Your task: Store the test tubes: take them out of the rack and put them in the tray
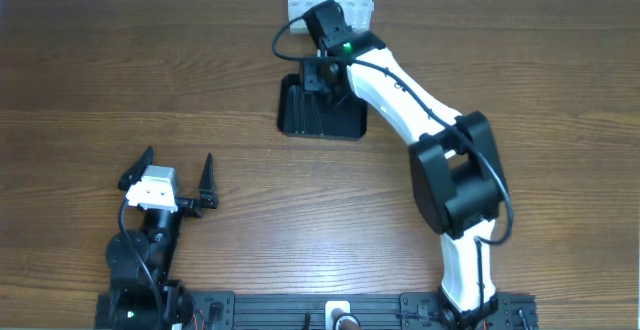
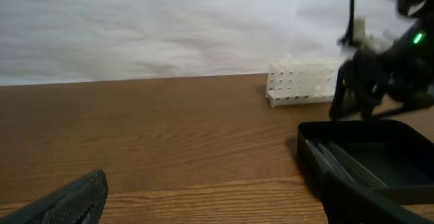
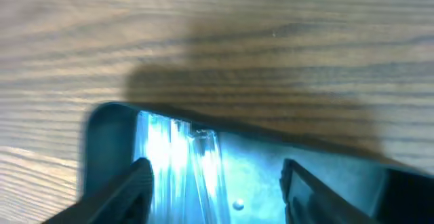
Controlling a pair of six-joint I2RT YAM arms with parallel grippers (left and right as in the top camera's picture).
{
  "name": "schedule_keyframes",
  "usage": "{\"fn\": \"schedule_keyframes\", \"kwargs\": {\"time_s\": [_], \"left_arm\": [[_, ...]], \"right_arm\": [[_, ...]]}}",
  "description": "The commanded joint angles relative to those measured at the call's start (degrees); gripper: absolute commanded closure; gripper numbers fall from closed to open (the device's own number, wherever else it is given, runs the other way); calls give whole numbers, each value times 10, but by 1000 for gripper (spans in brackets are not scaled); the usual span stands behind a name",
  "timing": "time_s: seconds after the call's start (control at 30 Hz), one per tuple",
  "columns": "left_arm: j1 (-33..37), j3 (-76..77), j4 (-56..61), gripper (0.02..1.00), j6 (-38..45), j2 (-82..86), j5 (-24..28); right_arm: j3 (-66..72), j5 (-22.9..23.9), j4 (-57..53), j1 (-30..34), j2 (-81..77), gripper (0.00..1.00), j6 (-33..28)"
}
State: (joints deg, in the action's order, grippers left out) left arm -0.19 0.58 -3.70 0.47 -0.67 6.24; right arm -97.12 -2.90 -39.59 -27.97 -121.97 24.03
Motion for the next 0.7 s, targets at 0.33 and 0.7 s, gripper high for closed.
{"fn": "schedule_keyframes", "kwargs": {"time_s": [0.33, 0.7], "left_arm": [[3, -2, -2, 20, 6, 4, 7], [3, -2, -2, 18, 6, 4, 7]], "right_arm": [[1, 148, 206, 68, 127, 130, -145], [1, 146, 338, 108, 6, 38, -144]]}}
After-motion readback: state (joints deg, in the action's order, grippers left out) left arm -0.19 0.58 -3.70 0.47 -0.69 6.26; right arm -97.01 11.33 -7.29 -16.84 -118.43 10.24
